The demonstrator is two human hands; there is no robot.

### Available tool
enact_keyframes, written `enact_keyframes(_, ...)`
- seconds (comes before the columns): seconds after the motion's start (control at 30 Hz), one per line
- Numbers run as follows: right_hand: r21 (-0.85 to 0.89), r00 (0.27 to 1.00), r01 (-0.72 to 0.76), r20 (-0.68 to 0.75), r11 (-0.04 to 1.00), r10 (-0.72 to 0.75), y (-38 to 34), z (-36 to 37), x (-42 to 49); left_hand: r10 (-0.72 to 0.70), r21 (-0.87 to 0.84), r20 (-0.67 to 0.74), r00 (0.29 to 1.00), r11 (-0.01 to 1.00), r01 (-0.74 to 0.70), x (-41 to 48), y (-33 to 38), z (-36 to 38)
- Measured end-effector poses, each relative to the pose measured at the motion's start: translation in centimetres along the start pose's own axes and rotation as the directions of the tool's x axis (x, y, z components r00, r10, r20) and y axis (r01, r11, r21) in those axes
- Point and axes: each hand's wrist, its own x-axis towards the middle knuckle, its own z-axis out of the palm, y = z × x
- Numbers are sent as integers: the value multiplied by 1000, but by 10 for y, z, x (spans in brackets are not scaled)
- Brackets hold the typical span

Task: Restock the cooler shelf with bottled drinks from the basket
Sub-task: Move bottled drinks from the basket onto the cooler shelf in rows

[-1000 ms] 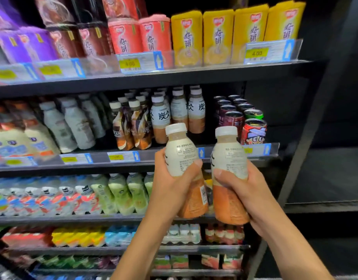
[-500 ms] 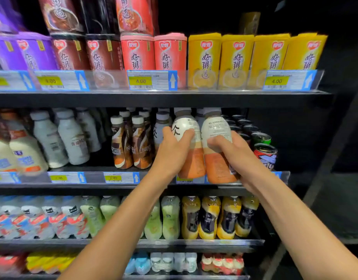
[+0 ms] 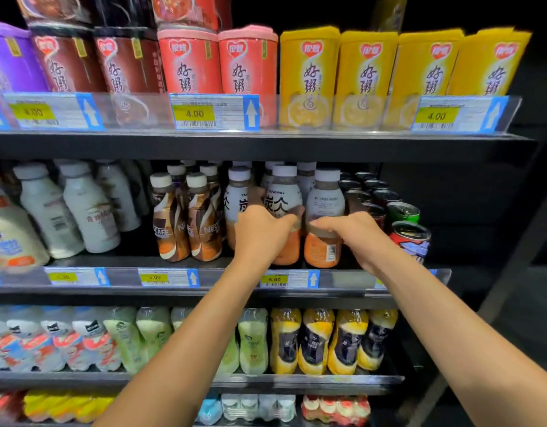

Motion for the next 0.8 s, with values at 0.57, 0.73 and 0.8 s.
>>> enact_keyframes(0.57, -231, 985, 157, -37, 960, -170, 18, 4, 28, 43, 173, -159, 986, 985, -15, -3, -18, 5)
enact_keyframes(0.73, -265, 977, 172, -76, 949, -198, 22, 6, 26, 58, 228, -140, 988, 973, -25, -2, -25, 6)
enact_keyframes(0.8, -291, 978, 145, -100, 946, -180, 21, 6, 24, 66, 236, -147, 987, 971, -30, -3, -28, 7)
